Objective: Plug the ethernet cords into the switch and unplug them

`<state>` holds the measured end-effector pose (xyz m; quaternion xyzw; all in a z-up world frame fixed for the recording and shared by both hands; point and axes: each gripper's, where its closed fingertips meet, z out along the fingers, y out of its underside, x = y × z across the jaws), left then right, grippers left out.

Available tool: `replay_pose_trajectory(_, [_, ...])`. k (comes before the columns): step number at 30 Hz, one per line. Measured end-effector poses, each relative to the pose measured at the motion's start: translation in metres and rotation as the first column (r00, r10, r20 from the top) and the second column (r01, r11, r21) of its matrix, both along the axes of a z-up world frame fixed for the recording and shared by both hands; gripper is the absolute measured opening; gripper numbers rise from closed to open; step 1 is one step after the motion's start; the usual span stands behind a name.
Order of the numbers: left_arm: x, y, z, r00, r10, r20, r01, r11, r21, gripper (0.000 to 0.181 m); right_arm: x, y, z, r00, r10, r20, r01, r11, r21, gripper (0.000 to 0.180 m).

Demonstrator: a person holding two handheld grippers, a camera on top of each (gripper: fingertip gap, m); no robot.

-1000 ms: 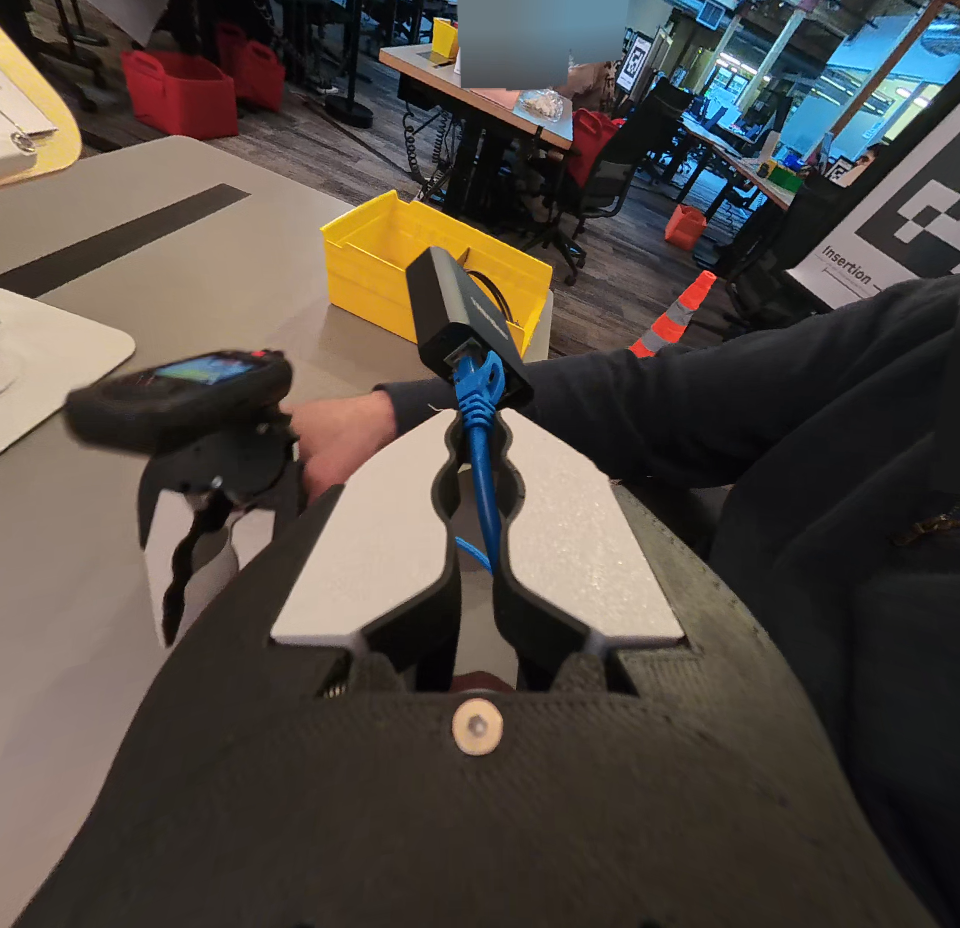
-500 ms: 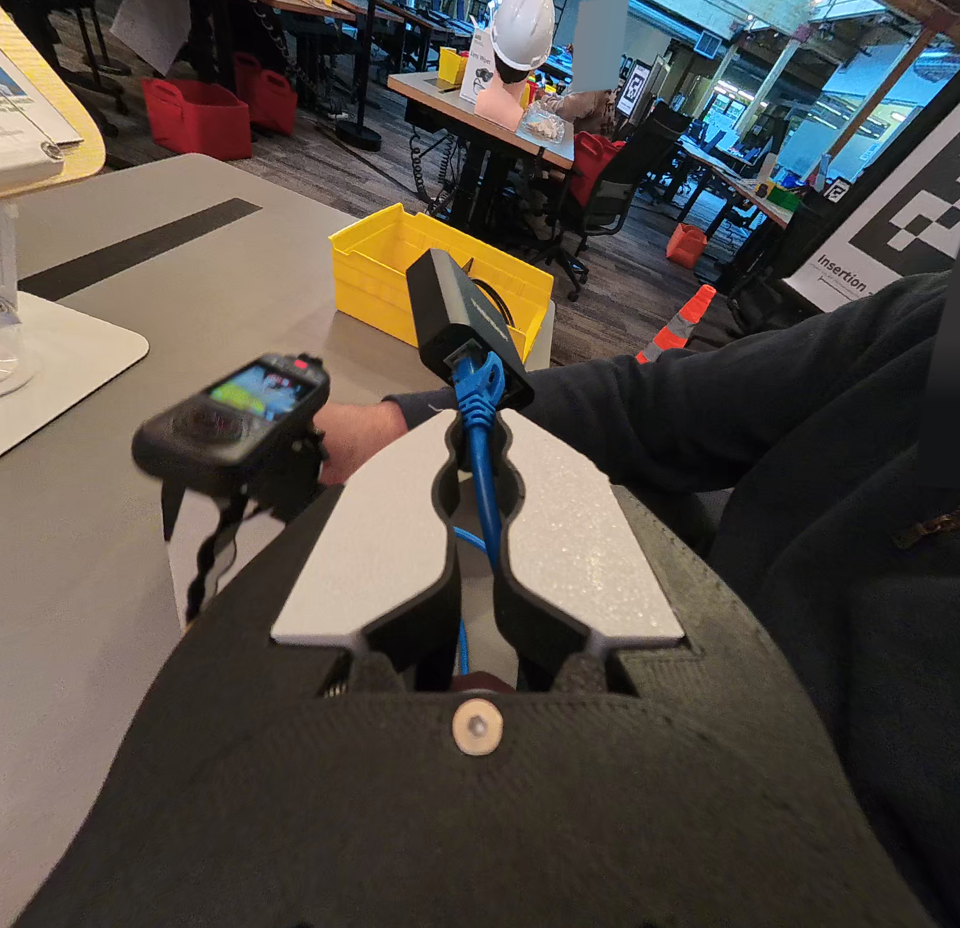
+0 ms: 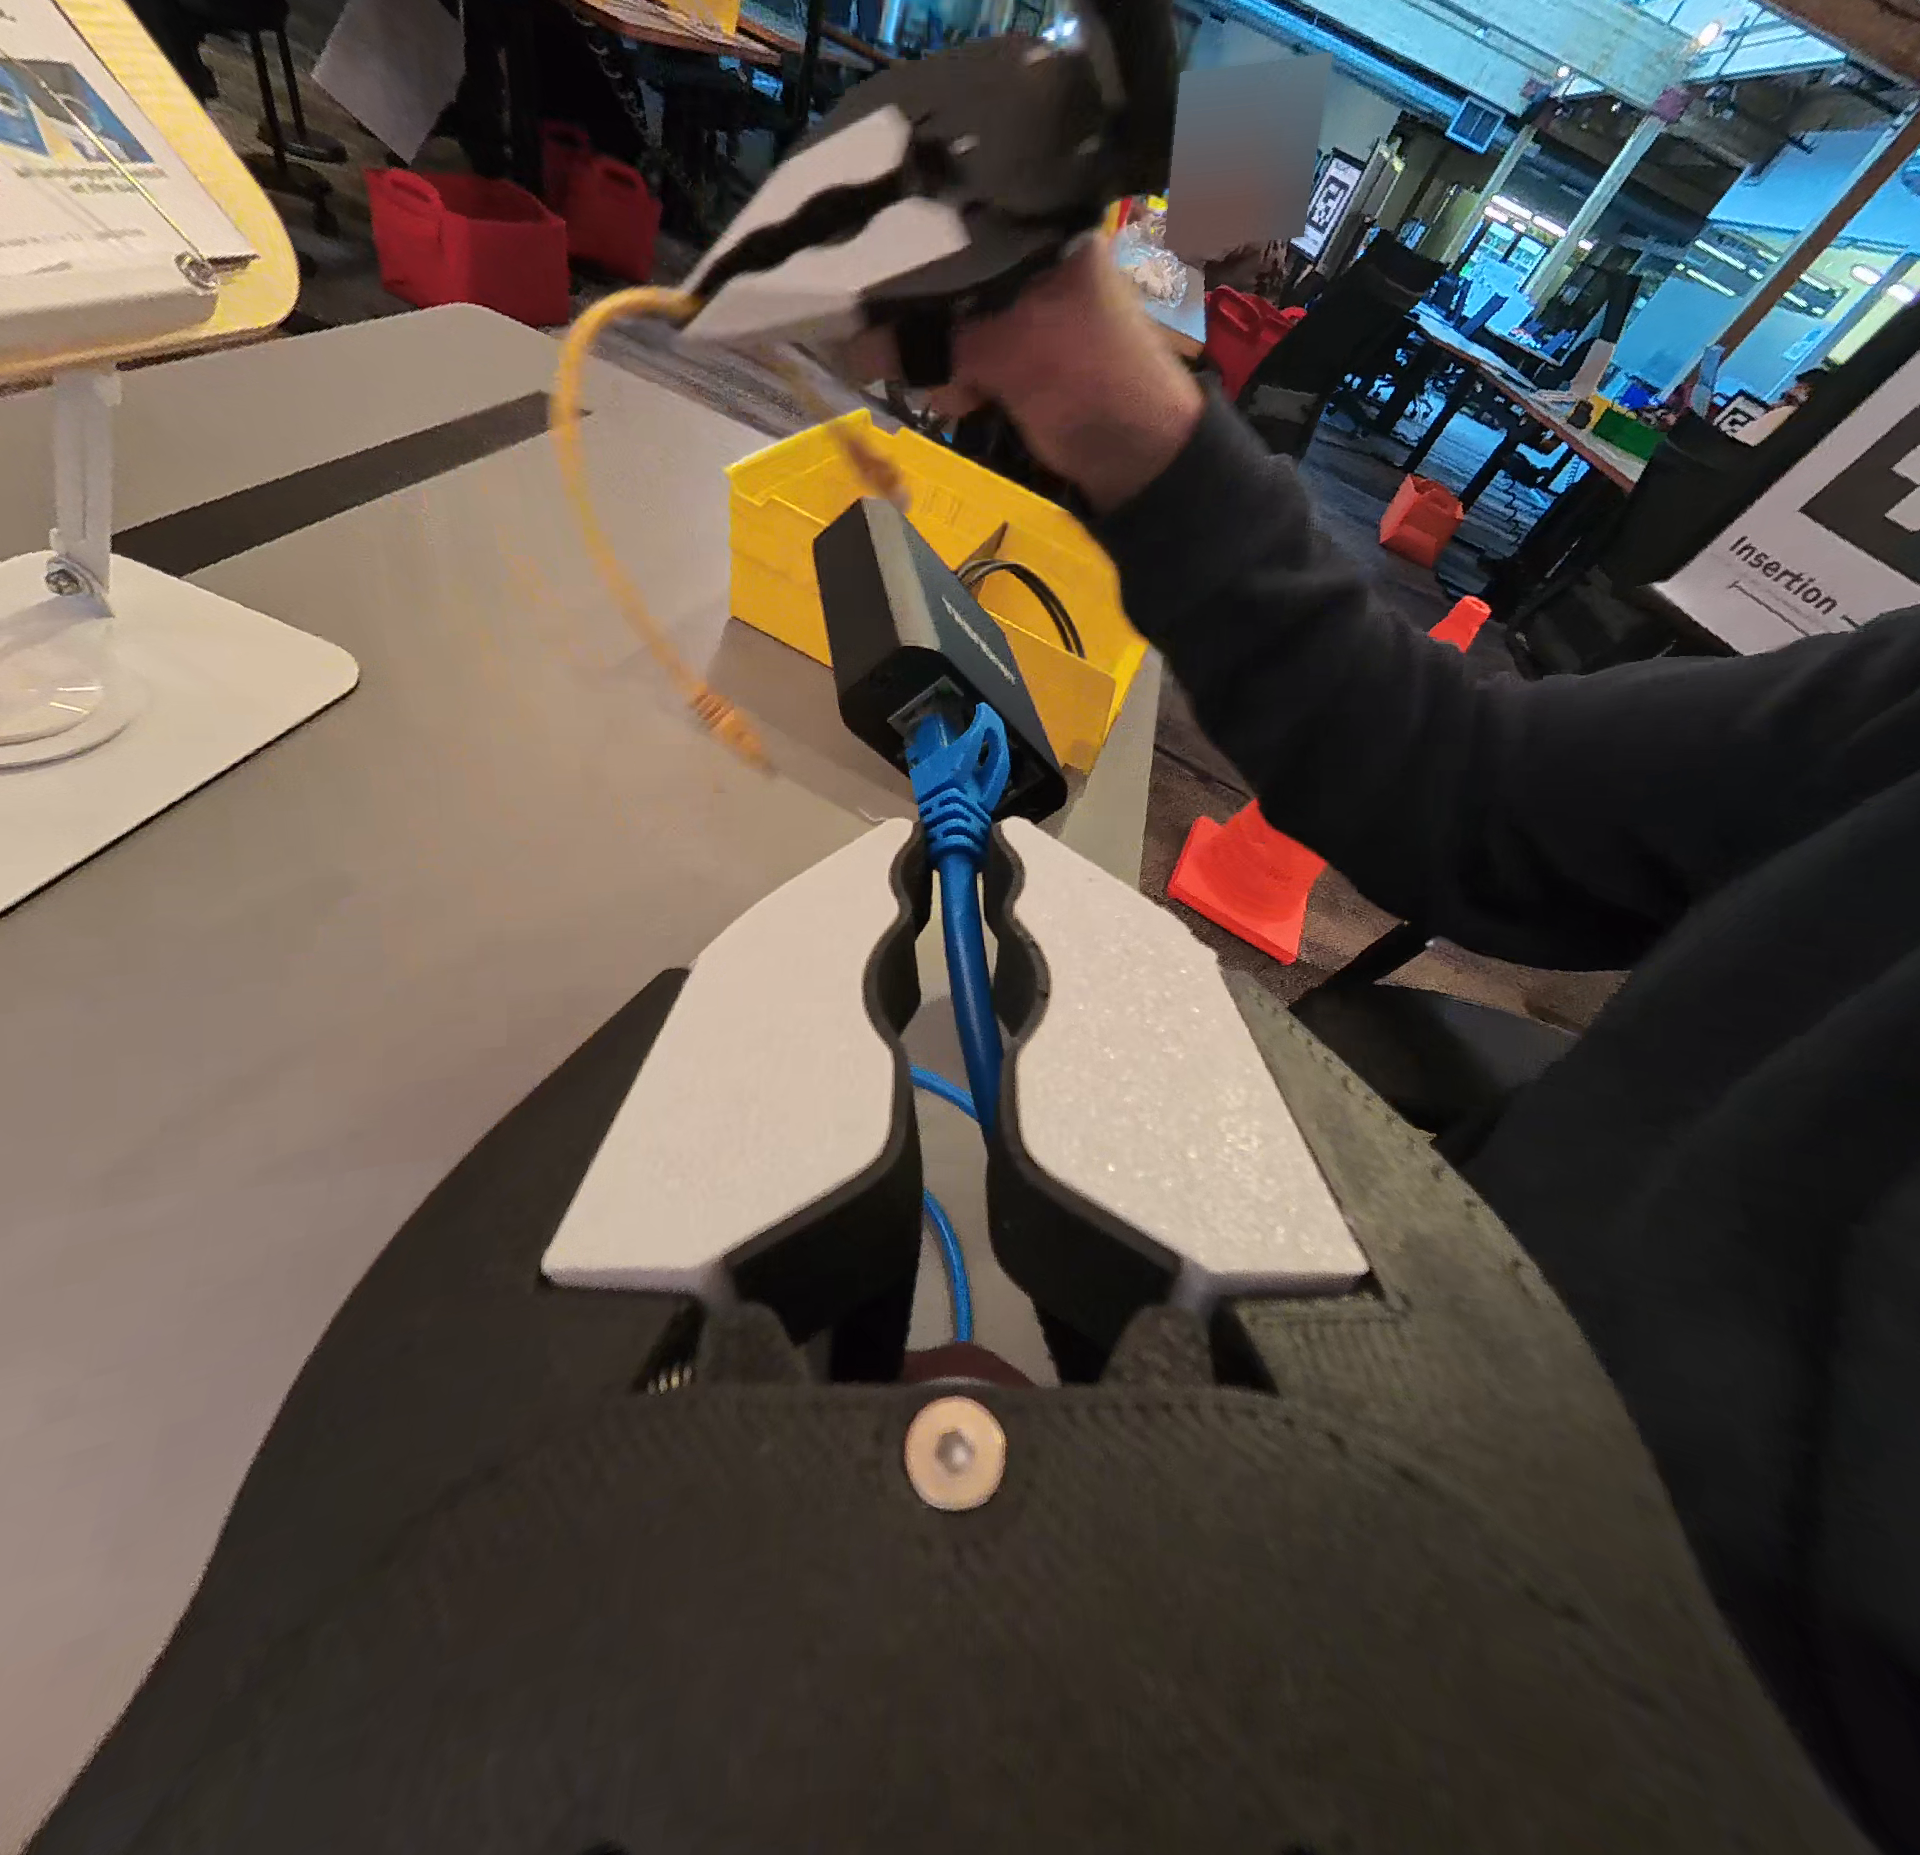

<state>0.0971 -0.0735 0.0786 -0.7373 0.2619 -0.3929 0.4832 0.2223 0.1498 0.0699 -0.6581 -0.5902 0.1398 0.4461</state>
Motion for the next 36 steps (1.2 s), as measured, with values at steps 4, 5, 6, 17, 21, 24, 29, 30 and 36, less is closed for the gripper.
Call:
replay_pose_trajectory(4, [0.001, 0.007, -0.008, 1.0, 0.001, 0.002, -0.001, 1.0, -0.012, 0.009, 0.11, -0.003, 0.02, 0.989, -0.144, 0.023, 0.145, 0.99, 0.001, 0.003])
replay_pose_trajectory(5, [0.003, 0.008, -0.01, 1.0, -0.002, 0.002, 0.002, 1.0, -0.015, 0.009, 0.138, -0.004, 0.02, 0.982, -0.187, 0.024, 0.187, 0.982, -0.013, 0.003])
replay_pose_trajectory(6, [0.004, 0.009, -0.012, 1.0, -0.005, 0.0, 0.005, 1.0, -0.02, 0.009, 0.164, -0.005, 0.02, 0.973, -0.229, 0.019, 0.229, 0.973, -0.014, 0.003])
replay_pose_trajectory(17, [0.016, 0.018, -0.027, 1.0, -0.004, -0.017, 0.003, 0.998, -0.055, 0.009, 0.326, -0.011, -0.05, 0.858, -0.508, 0.08, 0.51, 0.86, -0.001, 0.003])
replay_pose_trajectory(21, [0.017, 0.016, -0.029, 1.0, -0.001, -0.03, -0.001, 0.998, -0.062, 0.009, 0.356, -0.002, -0.059, 0.806, -0.586, 0.078, 0.58, 0.81, 0.089, 0.004])
replay_pose_trajectory(24, [0.015, 0.015, -0.031, 0.999, 0.002, -0.039, -0.005, 0.998, -0.068, 0.01, 0.36, -0.002, -0.046, 0.813, -0.582, 0.006, 0.579, 0.81, 0.09, 0.003])
replay_pose_trajectory(29, [0.017, 0.018, -0.035, 1.0, 0.002, -0.027, -0.004, 0.997, -0.072, 0.009, 0.332, -0.008, -0.075, 0.85, -0.519, 0.095, 0.512, 0.855, 0.084, 0.003])
replay_pose_trajectory(30, [0.018, 0.018, -0.036, 1.0, 0.002, -0.026, -0.003, 0.997, -0.073, 0.009, 0.327, -0.008, -0.082, 0.853, -0.511, 0.104, 0.505, 0.859, 0.083, 0.003])
replay_pose_trajectory(36, [0.018, 0.018, -0.039, 0.999, 0.009, -0.032, -0.011, 0.997, -0.074, 0.01, 0.327, -0.011, -0.135, 0.816, -0.529, 0.233, 0.552, 0.833, -0.044, 0.006])
